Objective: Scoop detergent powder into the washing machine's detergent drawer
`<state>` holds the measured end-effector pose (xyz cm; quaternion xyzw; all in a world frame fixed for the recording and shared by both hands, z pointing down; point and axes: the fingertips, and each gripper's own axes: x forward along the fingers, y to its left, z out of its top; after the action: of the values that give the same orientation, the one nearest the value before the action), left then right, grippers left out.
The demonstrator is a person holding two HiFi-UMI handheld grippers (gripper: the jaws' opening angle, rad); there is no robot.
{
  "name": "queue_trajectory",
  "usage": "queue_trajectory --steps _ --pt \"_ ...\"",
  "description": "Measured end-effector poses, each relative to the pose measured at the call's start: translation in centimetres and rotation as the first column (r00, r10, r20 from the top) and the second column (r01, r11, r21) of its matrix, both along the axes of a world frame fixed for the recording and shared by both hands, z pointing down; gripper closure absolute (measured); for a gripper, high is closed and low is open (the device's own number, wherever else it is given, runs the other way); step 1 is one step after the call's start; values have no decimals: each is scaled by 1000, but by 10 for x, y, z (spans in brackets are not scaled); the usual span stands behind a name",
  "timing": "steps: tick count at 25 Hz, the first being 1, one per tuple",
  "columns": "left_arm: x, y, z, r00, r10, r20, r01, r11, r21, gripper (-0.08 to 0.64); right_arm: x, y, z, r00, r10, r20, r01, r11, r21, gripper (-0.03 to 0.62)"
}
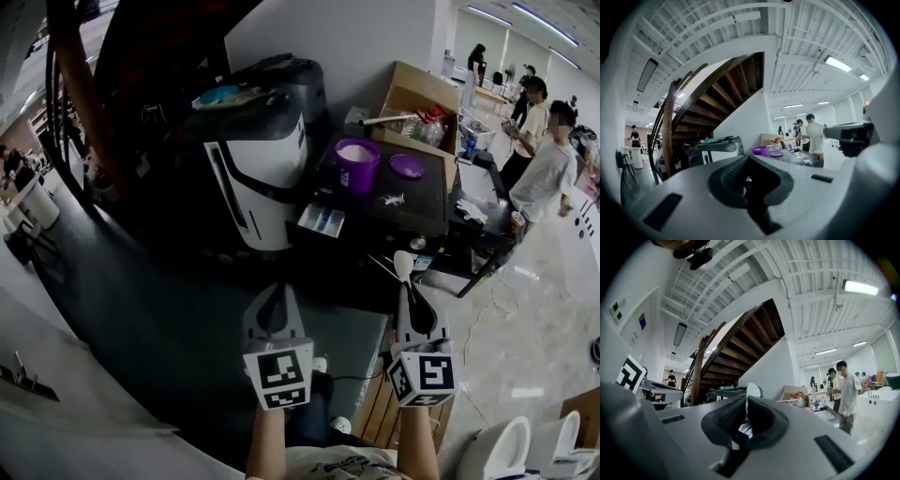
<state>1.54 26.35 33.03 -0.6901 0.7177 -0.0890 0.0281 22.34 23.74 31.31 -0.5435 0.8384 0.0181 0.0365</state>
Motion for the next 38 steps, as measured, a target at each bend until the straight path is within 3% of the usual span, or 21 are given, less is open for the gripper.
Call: queue_trajectory --steps 7,18,38 --pt "-7 -33 8 1000 -2 -13 2 1000 -2 557 -9 -31 5 1000 -12 -16 12 1000 1 572" --pt "-29 -142 3 999 35 -27 -35 999 15 557 -37 -132 1 1000 9 -23 -9 1000 10 572" --pt "-103 -344 -11 987 158 -22 -158 987 15 557 -102 -312 -9 990 139 -18 -139 990 -8 572"
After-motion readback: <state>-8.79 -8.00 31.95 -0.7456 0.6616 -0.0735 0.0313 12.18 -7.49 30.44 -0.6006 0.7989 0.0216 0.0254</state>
